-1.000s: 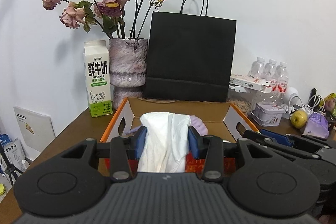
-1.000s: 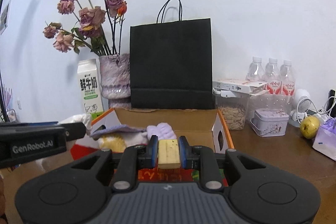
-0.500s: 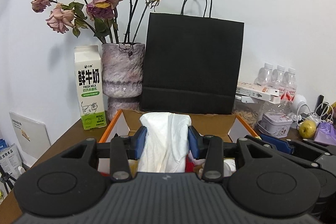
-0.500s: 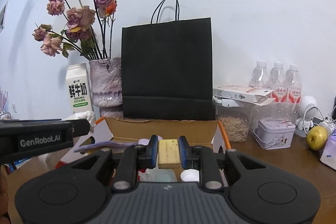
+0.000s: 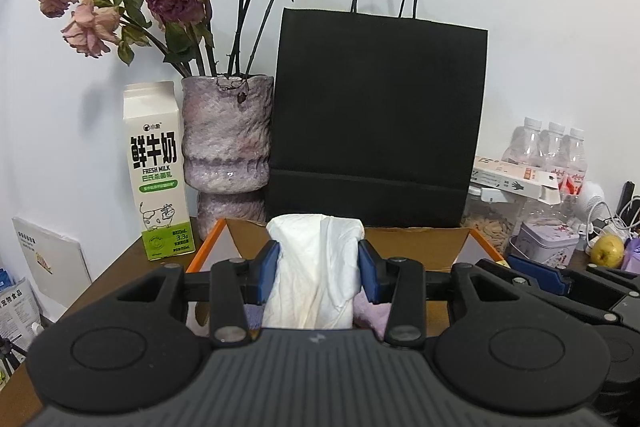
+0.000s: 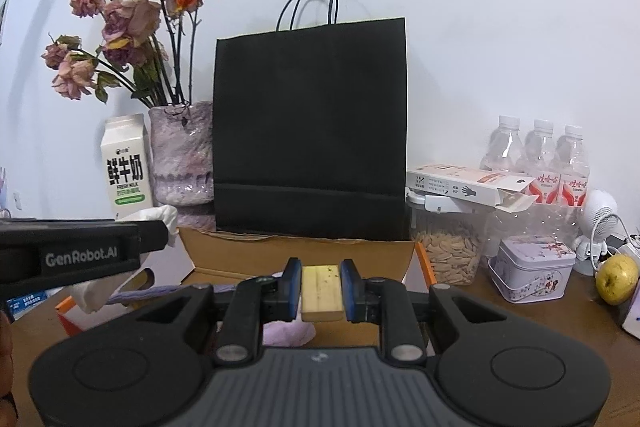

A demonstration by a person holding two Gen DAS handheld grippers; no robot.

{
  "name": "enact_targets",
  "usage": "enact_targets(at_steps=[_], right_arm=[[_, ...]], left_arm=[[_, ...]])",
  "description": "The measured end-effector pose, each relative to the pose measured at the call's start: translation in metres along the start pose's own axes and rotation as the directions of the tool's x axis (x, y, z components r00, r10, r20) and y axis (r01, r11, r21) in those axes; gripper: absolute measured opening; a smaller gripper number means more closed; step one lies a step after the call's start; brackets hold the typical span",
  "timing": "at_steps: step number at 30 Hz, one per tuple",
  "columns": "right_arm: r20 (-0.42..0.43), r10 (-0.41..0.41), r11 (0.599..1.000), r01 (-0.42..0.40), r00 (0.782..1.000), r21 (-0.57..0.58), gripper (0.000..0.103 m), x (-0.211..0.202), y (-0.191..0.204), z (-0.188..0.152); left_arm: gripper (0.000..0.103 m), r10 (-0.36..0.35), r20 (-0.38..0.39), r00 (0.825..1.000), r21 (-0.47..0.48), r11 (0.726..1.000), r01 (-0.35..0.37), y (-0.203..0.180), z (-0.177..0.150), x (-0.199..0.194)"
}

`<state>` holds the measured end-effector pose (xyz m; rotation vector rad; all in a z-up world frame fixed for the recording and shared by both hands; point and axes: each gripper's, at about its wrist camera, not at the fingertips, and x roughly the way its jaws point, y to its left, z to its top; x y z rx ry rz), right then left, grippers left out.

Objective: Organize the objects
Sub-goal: 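Open the left gripper over the box while the right gripper releases the beige block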

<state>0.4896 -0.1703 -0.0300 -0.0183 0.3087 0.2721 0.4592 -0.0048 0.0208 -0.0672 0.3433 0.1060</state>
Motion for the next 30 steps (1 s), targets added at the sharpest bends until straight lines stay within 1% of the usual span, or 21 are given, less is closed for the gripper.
enact_targets(at_steps=[12,23,26,30], right_arm=[[-0.023,-0.016,1.0,0.016,1.0,-0.013,0.02,0.028,-0.007,0.001],[-0.055,-0.012,0.999,0.01,0.998,-0.03,0.02,0.044,-0.008,-0.004],[-0.063,-0.01,0.999,0.008,0.998,-0.033,0.02,0.046,-0.007,-0.005],[-0.08,-0.003,0.999,0.0,0.997,-0.035,0.02,0.047,-0.007,-0.006]], left_arm=[[0.042,0.008,-0.019,1.0,0.01,1.0,-0.008,0.002,0.003,0.032],[0.043,0.018,-0.052,0.998,0.018,1.0,-0.017,0.005,0.001,0.048],[0.045,0.022,-0.054,0.998,0.016,1.0,-0.021,0.006,0.0,0.049],[0.056,0.034,-0.056,0.998,0.011,0.999,-0.034,0.007,-0.001,0.049]])
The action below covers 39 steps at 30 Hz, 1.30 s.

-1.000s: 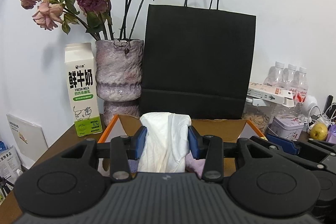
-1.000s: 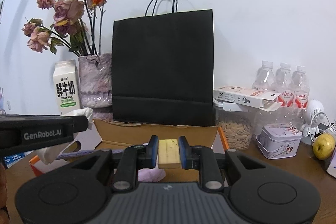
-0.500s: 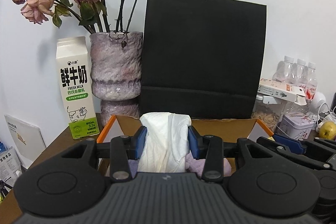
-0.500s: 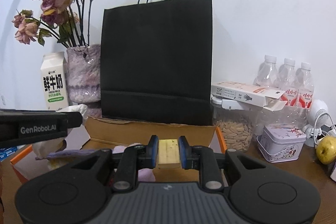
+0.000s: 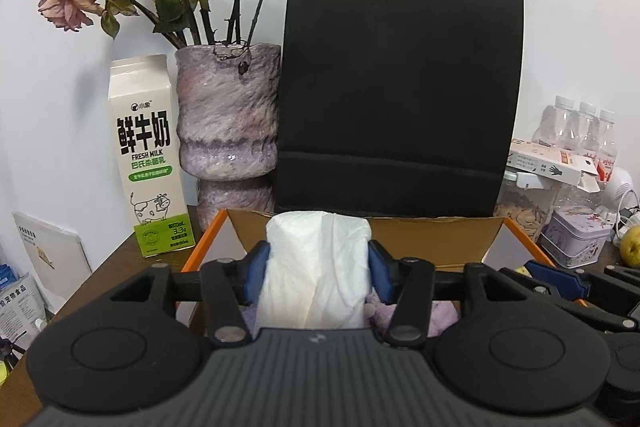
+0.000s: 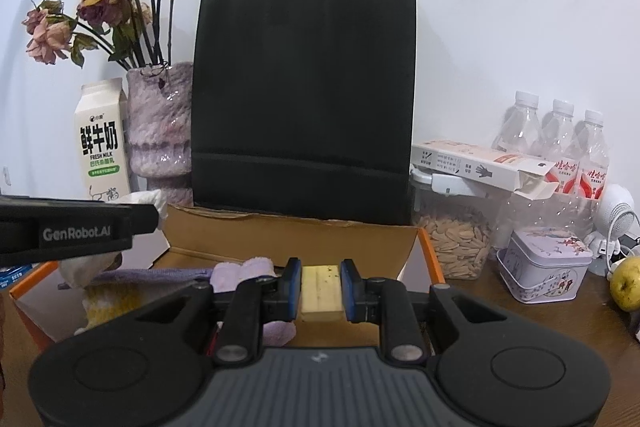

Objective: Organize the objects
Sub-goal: 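Open the left gripper over the box while the right gripper releases the beige block, then withdraw both grippers from the box back toward the table items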

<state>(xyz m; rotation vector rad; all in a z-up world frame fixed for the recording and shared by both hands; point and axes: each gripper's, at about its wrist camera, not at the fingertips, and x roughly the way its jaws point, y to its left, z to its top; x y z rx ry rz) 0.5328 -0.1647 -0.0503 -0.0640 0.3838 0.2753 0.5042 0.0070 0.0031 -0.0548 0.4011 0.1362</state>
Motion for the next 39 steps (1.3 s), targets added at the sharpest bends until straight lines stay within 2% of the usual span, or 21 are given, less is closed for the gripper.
enact_targets(at_steps=[4,7,9,10,11,12,14,39], right_arm=[[-0.012,-0.001,1.0,0.001,1.0,0.008,0.02,0.0017,-0.0009,-0.0015],[-0.015,0.006,1.0,-0.005,1.0,0.016,0.031,0.0019,-0.0021,-0.0014],[-0.013,0.0,1.0,0.0,1.0,0.018,0.057,0.0018,-0.0021,-0.0019],[-0.009,-0.006,1.0,0.007,1.0,0.018,0.065,0.0012,-0.0019,-0.0021],[-0.003,-0.013,1.0,0.013,1.0,0.018,0.078,0.0005,-0.0017,-0.002],[0.002,-0.018,1.0,0.018,1.0,0.019,0.092,-0.0001,-0.0019,-0.0018],[0.015,-0.025,0.999,0.025,1.0,0.02,0.102,-0.0013,-0.0016,-0.0016],[-0.003,-0.041,0.999,0.041,0.999,-0.016,0.103,-0.0048,0.0054,-0.0023]], left_arm=[[0.07,0.008,-0.002,1.0,-0.007,1.0,-0.008,0.0016,0.0002,0.0006],[0.083,0.012,0.001,1.0,-0.01,1.0,-0.012,0.0018,-0.0001,0.0004],[0.093,0.017,0.008,1.0,-0.008,1.0,-0.017,0.0013,0.0,-0.0004],[0.098,0.016,0.012,1.0,-0.009,1.0,-0.016,0.0015,0.0,-0.0009],[0.103,0.016,0.022,1.0,-0.012,1.0,-0.015,0.0014,-0.0002,-0.0019],[0.103,0.018,0.033,0.999,-0.014,1.0,-0.018,0.0011,-0.0004,-0.003],[0.103,0.016,0.035,0.999,-0.013,1.0,-0.015,0.0004,-0.0004,-0.0033],[0.103,0.026,0.029,0.999,-0.033,0.999,-0.025,0.0041,-0.0006,-0.0075]])
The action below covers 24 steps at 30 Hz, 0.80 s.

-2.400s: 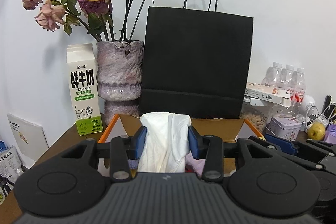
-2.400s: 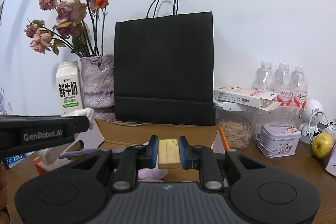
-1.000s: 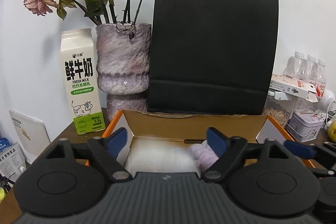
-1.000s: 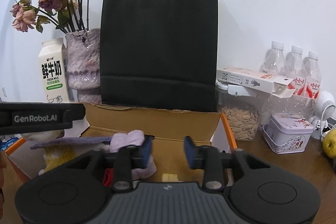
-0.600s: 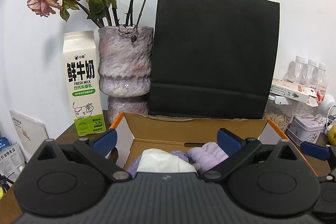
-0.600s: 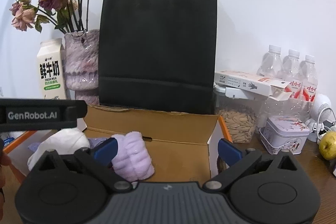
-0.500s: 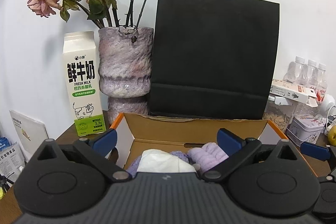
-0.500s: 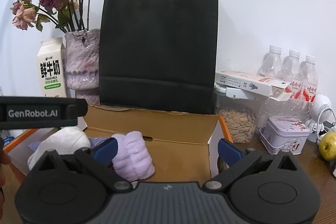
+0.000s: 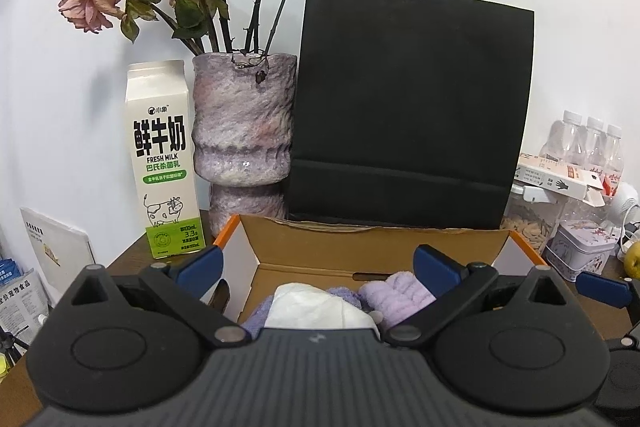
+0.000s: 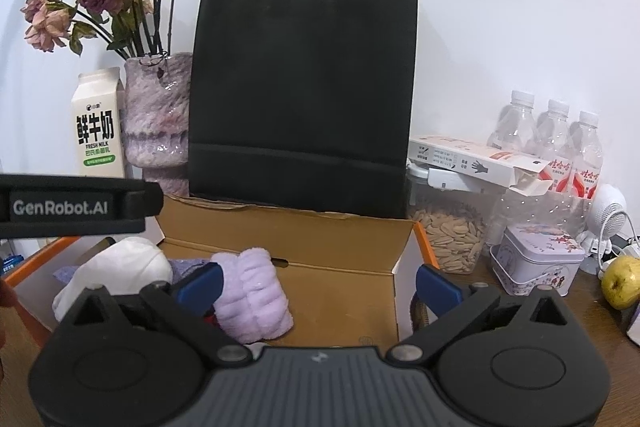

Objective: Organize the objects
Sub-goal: 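Withdraw both grippers from the box back toward the table items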

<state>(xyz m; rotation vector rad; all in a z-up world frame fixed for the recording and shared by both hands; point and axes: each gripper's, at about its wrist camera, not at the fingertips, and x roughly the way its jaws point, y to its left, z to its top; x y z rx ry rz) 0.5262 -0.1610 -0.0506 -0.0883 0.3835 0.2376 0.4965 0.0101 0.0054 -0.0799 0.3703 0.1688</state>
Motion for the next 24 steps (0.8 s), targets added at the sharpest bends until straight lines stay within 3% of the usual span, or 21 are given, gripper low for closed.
enact_targets(at_steps=[12,24], right_arm=[[-0.007,0.004,1.0,-0.004,1.0,-0.005,0.103,-0.016,0.002,-0.001],[-0.009,0.013,1.0,-0.013,1.0,-0.006,0.103,-0.058,0.005,-0.009]], left_arm=[[0.103,-0.001,0.001,1.0,-0.008,1.0,0.001,0.008,-0.004,-0.023],[0.103,-0.018,0.012,1.0,-0.016,1.0,0.018,0.017,-0.015,-0.072]])
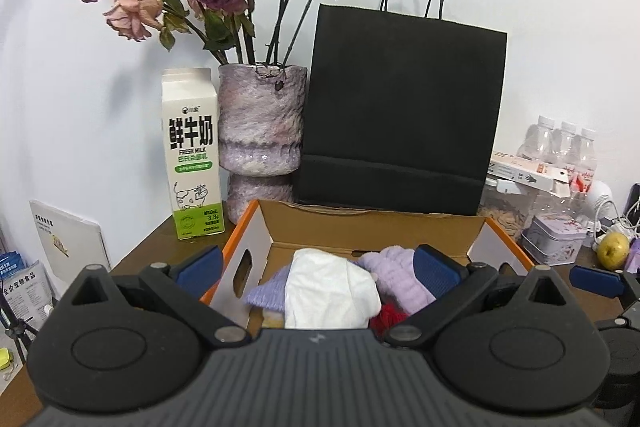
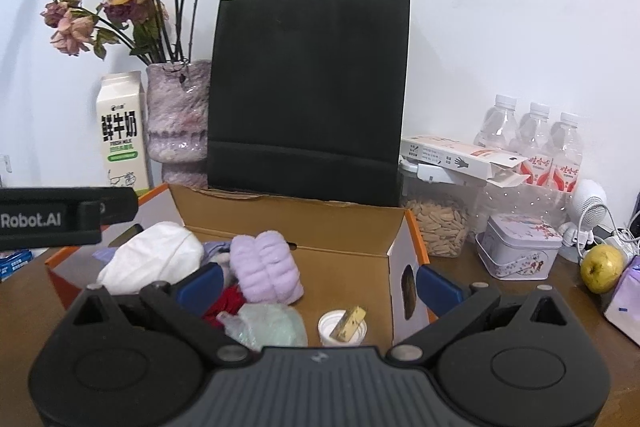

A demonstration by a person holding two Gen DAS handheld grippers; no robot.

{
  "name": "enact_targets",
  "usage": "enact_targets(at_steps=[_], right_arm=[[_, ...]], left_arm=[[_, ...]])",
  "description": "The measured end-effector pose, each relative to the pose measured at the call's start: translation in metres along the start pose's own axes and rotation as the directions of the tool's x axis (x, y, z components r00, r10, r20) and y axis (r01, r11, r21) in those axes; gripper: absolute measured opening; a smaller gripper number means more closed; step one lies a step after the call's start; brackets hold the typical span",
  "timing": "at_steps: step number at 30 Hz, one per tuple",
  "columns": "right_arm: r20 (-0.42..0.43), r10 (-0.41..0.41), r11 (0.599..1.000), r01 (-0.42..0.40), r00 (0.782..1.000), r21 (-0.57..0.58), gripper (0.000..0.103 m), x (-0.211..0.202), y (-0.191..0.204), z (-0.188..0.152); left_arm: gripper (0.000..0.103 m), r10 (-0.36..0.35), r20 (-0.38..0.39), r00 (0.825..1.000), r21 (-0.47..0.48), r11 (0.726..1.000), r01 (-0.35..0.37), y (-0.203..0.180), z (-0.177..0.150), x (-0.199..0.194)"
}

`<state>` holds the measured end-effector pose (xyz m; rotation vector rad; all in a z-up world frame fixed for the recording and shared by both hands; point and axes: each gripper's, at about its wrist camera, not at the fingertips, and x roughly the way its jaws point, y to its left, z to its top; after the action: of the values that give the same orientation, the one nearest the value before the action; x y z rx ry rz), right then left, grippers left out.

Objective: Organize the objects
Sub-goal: 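Withdraw both grippers from the box back toward the table items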

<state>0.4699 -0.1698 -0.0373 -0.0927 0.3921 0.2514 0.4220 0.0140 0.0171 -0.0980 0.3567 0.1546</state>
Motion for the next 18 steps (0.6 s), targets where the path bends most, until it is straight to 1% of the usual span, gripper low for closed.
enact_targets(at_steps=[7,18], right_arm=[[-0.005,0.006,1.0,-0.006,1.0,-0.002,0.103,-0.024,0.005,-0.008],[-0.015,0.018,1.0,-0.018,1.0,0.006,0.103,-0.064,0.015,-0.023]], left_arm=[[0.103,-0.003,0.007,1.0,-0.012,1.0,0.003,0.005,-0.008,-0.029],[0.103,-0.007,0.018,1.0,0.007,1.0,0.007,0.015,-0.021,-0.073]])
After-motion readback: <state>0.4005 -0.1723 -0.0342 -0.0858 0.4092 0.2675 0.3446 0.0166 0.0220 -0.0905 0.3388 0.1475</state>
